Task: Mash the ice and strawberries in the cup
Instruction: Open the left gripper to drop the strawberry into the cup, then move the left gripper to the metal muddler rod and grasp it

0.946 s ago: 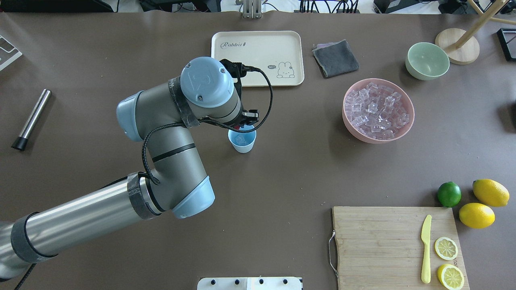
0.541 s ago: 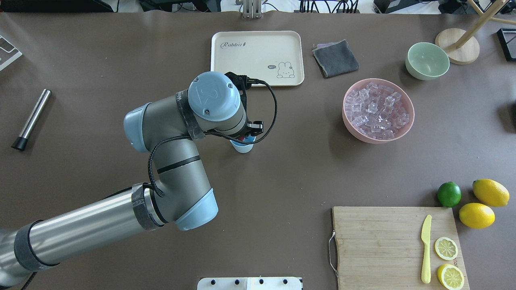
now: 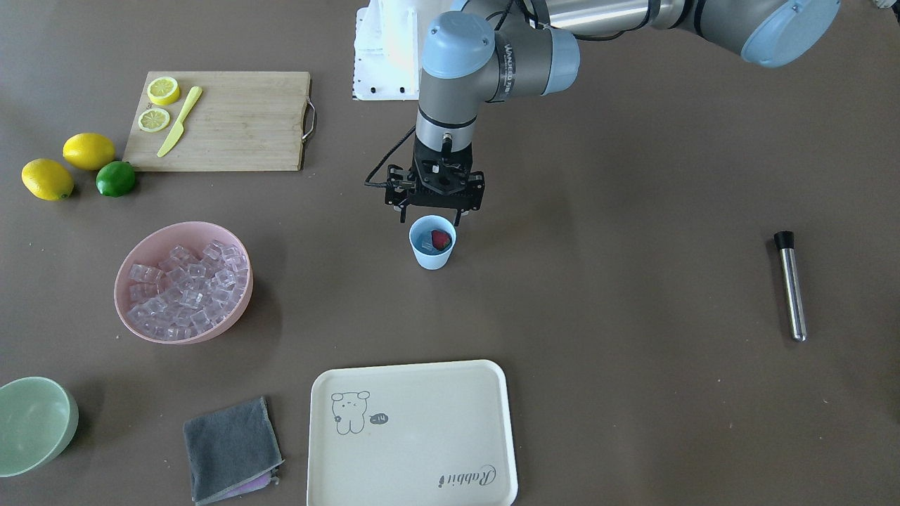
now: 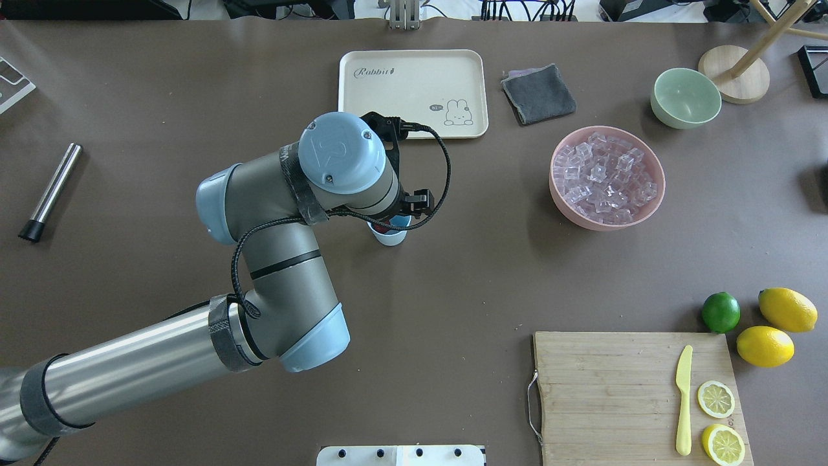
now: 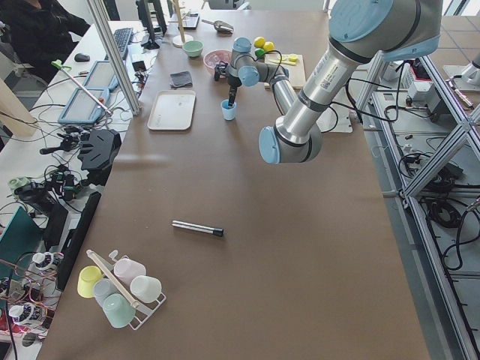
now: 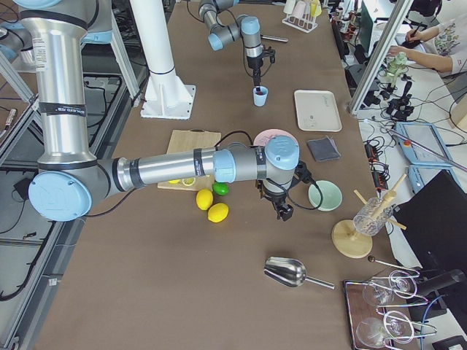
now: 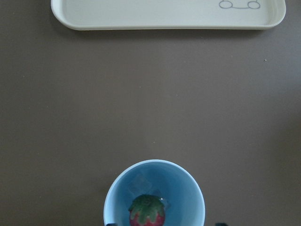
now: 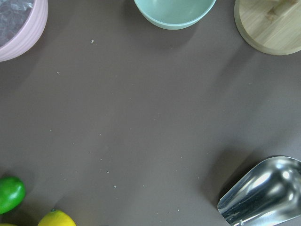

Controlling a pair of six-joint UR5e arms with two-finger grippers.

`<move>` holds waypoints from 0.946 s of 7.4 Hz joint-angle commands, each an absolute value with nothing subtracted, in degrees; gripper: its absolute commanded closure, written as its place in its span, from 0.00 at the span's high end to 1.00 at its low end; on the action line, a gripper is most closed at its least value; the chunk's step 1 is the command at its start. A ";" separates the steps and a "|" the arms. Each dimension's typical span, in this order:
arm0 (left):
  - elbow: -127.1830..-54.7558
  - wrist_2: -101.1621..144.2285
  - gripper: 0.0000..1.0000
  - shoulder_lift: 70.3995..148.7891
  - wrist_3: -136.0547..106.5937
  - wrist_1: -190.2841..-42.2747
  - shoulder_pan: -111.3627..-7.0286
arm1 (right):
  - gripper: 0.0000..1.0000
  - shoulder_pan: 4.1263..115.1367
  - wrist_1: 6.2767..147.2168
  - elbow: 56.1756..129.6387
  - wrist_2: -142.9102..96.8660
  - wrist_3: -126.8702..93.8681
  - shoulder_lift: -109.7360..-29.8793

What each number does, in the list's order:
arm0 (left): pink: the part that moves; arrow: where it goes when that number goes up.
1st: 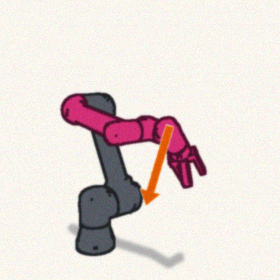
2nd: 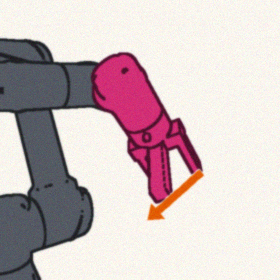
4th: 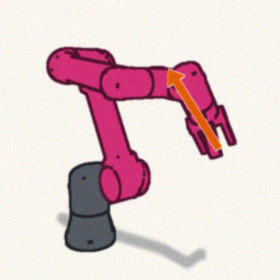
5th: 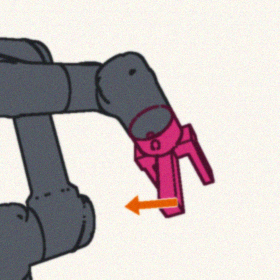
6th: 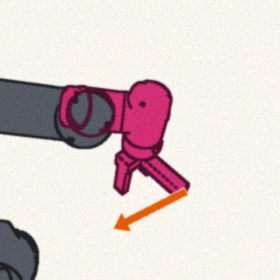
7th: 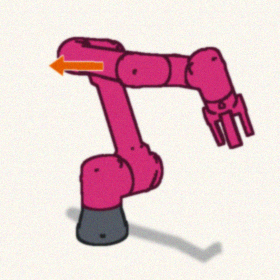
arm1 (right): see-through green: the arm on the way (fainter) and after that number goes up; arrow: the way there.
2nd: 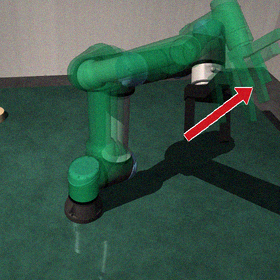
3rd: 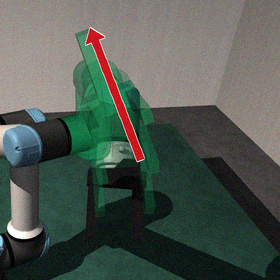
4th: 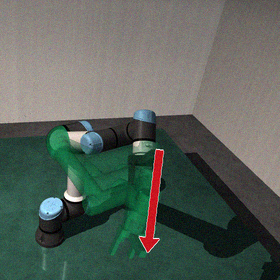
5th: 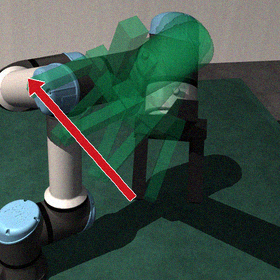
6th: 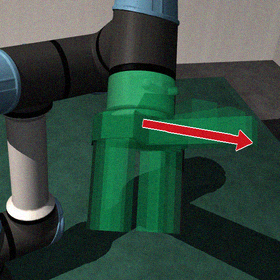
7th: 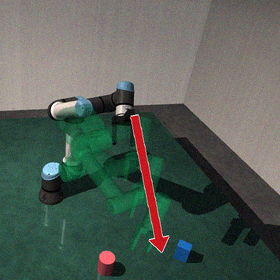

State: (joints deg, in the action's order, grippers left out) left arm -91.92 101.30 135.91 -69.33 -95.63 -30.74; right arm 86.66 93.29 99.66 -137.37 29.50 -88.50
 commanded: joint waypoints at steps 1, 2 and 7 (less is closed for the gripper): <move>-98.15 104.30 0.98 124.96 -69.00 -96.24 -38.44 | 0.90 86.66 93.34 99.49 -137.46 28.22 -88.16; -98.26 107.37 0.97 118.89 -60.55 -100.50 -44.15 | 0.90 86.66 93.34 99.58 -137.46 28.30 -88.42; -74.16 128.56 0.97 104.24 -17.45 -119.05 -72.40 | 0.90 86.40 93.34 101.43 -137.46 28.21 -87.89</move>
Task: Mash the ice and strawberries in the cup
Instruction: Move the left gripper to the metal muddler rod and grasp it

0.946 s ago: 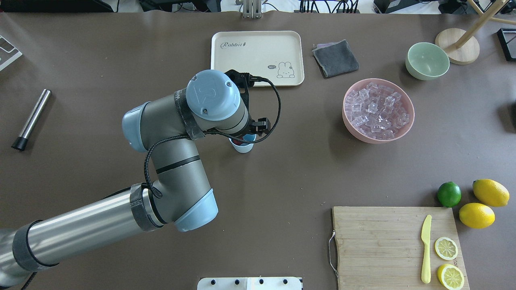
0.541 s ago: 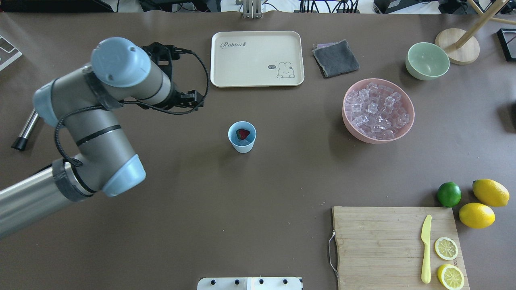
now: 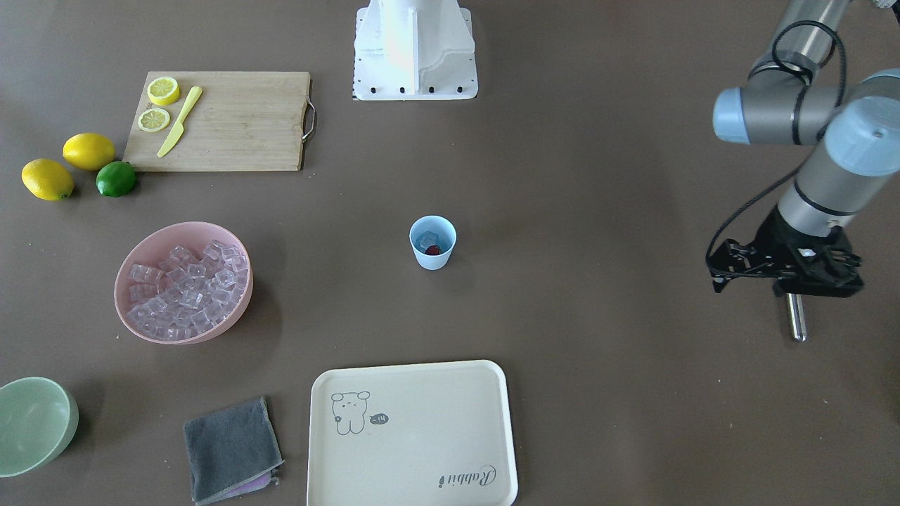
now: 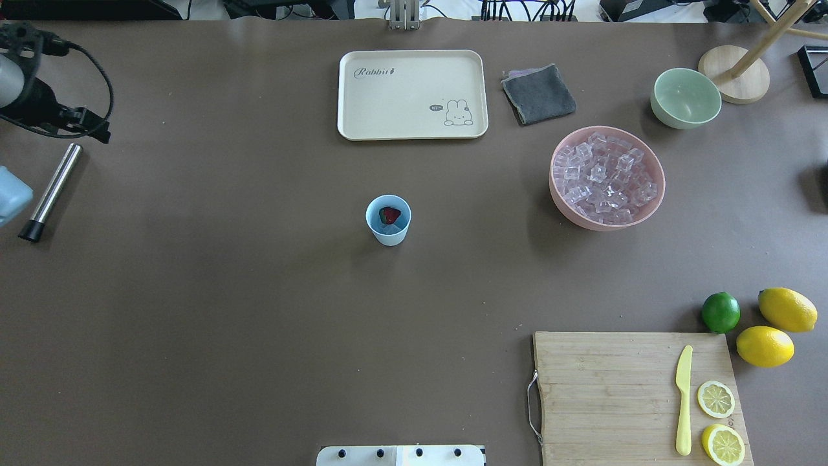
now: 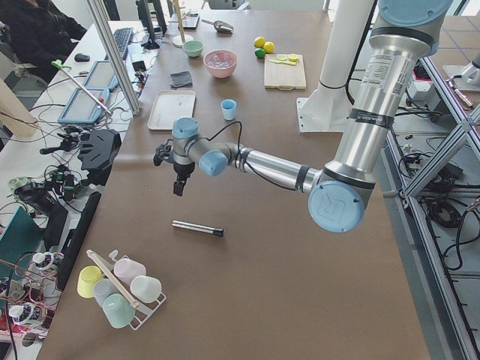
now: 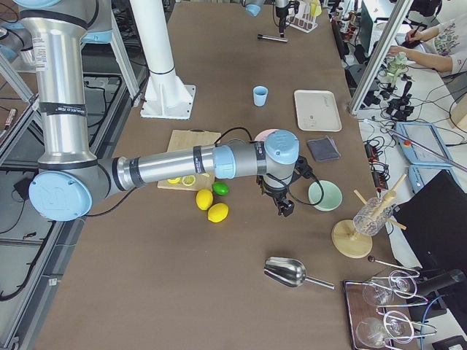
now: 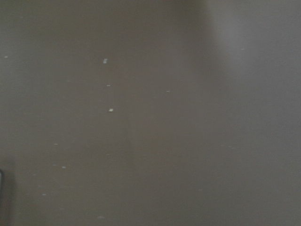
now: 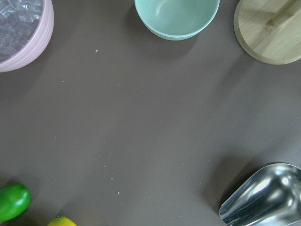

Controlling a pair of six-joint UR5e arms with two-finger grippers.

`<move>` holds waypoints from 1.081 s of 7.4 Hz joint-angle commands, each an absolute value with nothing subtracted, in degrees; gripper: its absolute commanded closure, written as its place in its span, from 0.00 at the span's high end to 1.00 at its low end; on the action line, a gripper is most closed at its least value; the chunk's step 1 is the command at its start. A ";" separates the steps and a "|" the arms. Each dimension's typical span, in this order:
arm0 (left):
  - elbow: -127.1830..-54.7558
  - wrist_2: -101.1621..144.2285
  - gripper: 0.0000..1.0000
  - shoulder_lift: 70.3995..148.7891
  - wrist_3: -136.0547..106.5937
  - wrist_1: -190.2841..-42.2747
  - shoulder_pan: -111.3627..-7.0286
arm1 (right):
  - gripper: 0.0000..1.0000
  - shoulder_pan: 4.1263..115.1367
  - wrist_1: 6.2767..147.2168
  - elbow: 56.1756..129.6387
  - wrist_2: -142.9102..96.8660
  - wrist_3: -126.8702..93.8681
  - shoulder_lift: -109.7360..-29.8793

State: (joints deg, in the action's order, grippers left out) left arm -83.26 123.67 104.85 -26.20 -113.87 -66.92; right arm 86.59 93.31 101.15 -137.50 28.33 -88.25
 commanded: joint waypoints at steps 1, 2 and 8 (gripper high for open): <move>-70.26 128.41 0.97 104.85 -17.40 -121.61 -72.25 | 0.90 86.22 93.25 101.43 -137.46 28.21 -87.80; -68.57 127.19 0.97 106.68 -18.53 -122.08 -71.46 | 0.90 86.22 93.25 101.69 -137.81 28.21 -87.89; -66.62 124.10 0.97 103.28 -21.80 -130.06 -65.21 | 0.90 85.52 93.34 102.66 -139.57 28.04 -88.15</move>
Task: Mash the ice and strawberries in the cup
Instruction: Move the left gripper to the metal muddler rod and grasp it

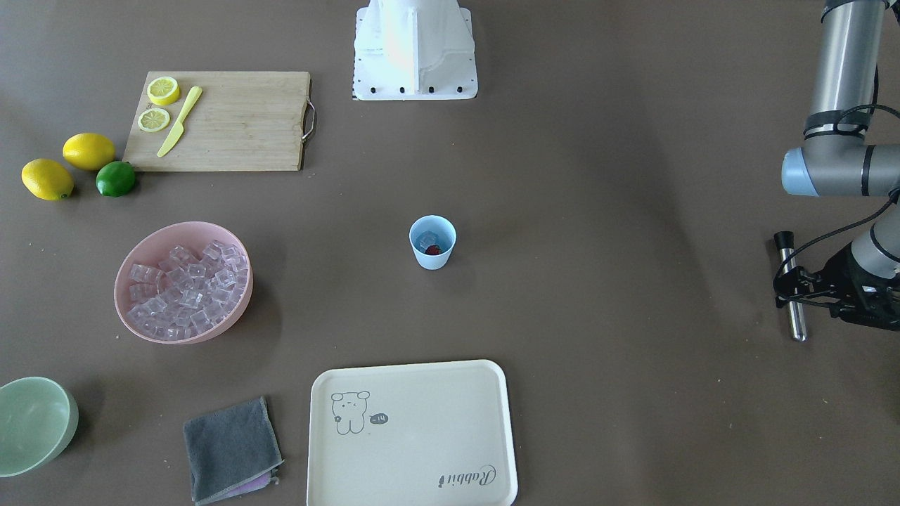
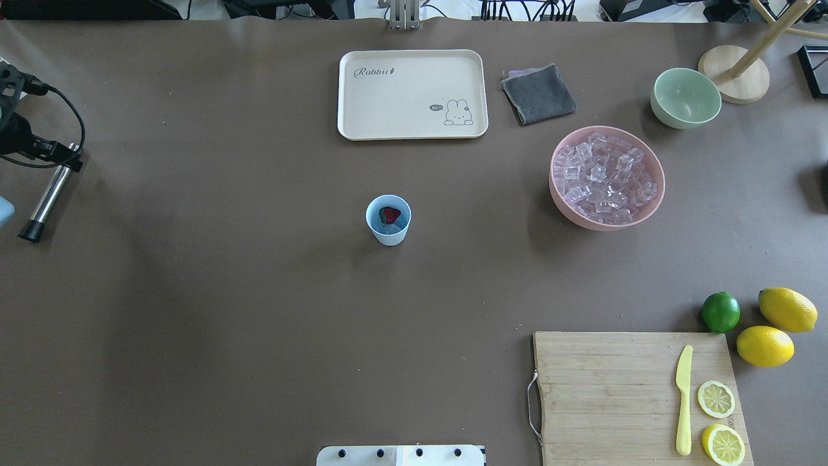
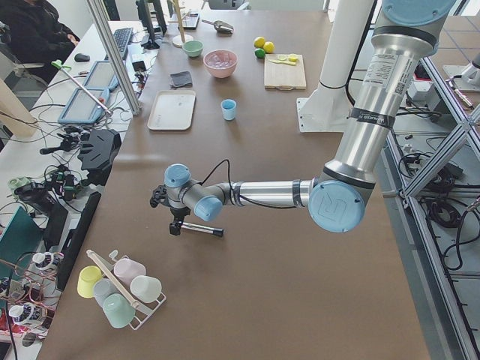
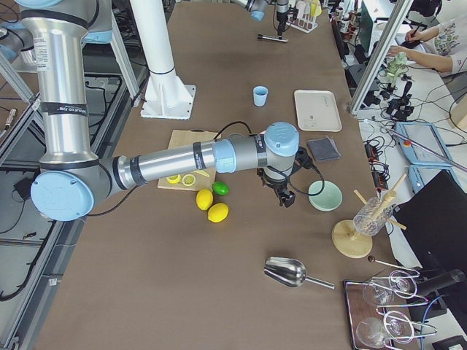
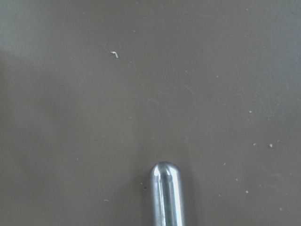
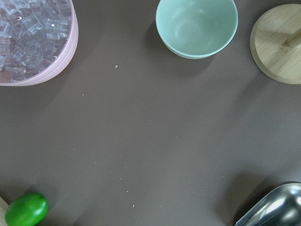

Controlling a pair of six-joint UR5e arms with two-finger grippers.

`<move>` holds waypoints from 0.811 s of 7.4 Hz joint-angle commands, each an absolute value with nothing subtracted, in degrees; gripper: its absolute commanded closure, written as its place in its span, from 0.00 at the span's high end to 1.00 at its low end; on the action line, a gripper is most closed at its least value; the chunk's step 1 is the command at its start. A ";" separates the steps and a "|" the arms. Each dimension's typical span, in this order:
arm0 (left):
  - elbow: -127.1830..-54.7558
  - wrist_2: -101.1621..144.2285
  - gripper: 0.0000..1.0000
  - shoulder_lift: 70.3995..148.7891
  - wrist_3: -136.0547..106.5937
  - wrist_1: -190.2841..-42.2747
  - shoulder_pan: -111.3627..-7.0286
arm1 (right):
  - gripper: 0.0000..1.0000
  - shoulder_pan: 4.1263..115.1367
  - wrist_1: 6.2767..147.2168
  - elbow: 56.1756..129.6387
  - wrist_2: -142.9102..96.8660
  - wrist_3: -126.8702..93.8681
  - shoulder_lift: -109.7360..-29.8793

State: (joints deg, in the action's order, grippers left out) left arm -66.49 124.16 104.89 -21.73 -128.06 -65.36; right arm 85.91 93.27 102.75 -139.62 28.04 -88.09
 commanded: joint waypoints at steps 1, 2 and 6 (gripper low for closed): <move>-66.71 124.10 0.86 103.27 -22.06 -130.16 -65.21 | 0.90 85.52 93.25 102.83 -139.57 27.95 -88.33; -66.97 124.01 0.63 103.36 -22.58 -130.17 -64.87 | 0.90 85.52 93.25 102.83 -139.57 27.95 -88.42; -68.46 122.09 0.00 103.36 -27.42 -130.34 -62.40 | 0.90 85.52 93.25 102.92 -139.57 27.95 -88.51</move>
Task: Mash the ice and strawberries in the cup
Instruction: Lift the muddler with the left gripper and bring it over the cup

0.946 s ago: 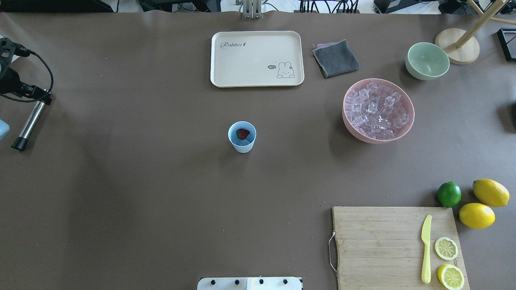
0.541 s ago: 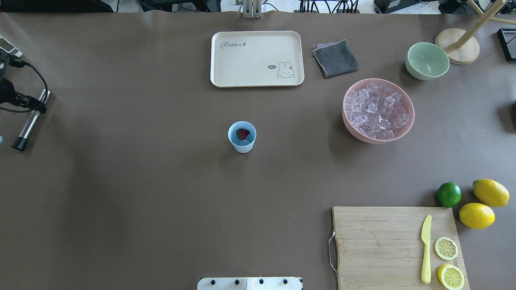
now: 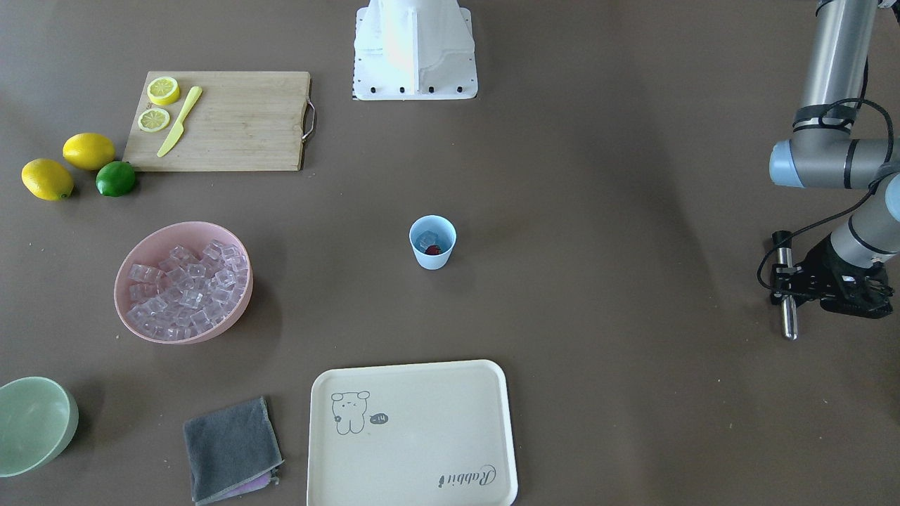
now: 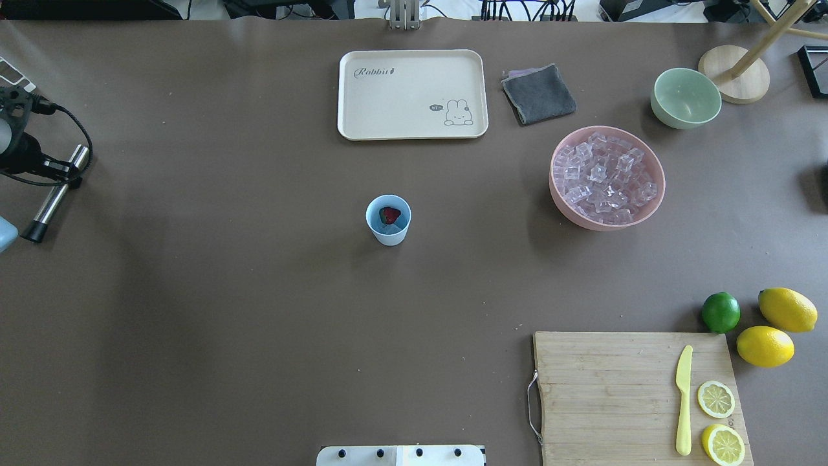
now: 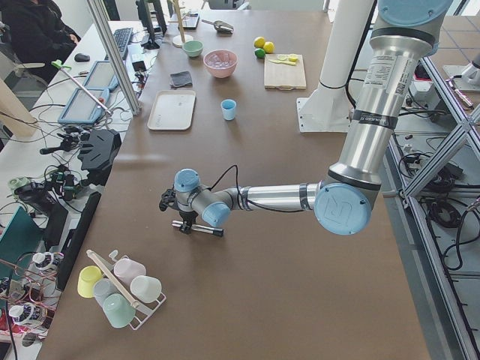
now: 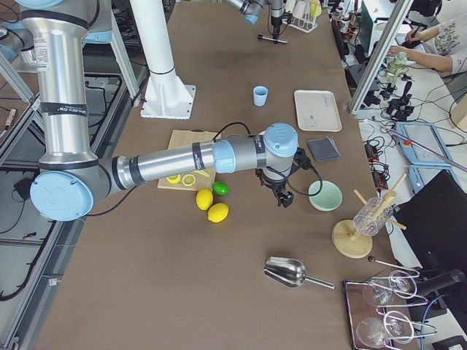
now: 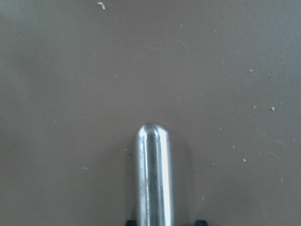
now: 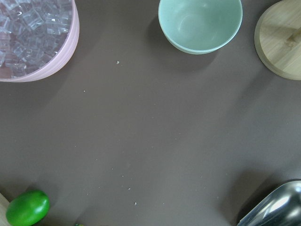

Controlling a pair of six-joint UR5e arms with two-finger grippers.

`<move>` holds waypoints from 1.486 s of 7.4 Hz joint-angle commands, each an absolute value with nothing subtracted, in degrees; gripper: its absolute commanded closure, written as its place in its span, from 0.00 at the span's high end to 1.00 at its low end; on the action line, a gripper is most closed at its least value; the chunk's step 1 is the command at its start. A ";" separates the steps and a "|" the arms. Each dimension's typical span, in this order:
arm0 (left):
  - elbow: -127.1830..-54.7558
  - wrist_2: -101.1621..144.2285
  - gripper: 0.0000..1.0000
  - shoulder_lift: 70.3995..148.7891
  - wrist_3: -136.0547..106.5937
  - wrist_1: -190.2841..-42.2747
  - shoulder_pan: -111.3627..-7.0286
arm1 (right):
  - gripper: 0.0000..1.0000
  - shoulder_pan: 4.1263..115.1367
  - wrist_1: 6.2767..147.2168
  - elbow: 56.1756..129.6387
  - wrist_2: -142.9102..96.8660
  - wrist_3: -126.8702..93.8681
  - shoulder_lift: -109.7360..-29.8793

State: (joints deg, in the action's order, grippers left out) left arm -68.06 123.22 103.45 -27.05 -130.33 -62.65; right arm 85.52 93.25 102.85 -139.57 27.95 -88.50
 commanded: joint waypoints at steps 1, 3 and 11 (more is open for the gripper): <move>-70.56 122.52 0.00 103.19 -27.51 -129.91 -62.66 | 0.90 85.52 93.25 102.92 -139.66 27.95 -88.51; -76.52 123.48 0.00 104.84 -27.60 -124.24 -65.29 | 0.90 85.34 93.25 102.92 -139.75 27.86 -88.51; -103.87 80.54 0.00 128.39 -78.68 -107.67 -37.16 | 0.91 83.77 93.34 103.98 -141.15 25.67 -87.80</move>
State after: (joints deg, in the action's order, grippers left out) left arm -102.30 93.92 125.14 -70.44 -107.83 -45.86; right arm 84.43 93.31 103.87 -140.97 26.25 -87.98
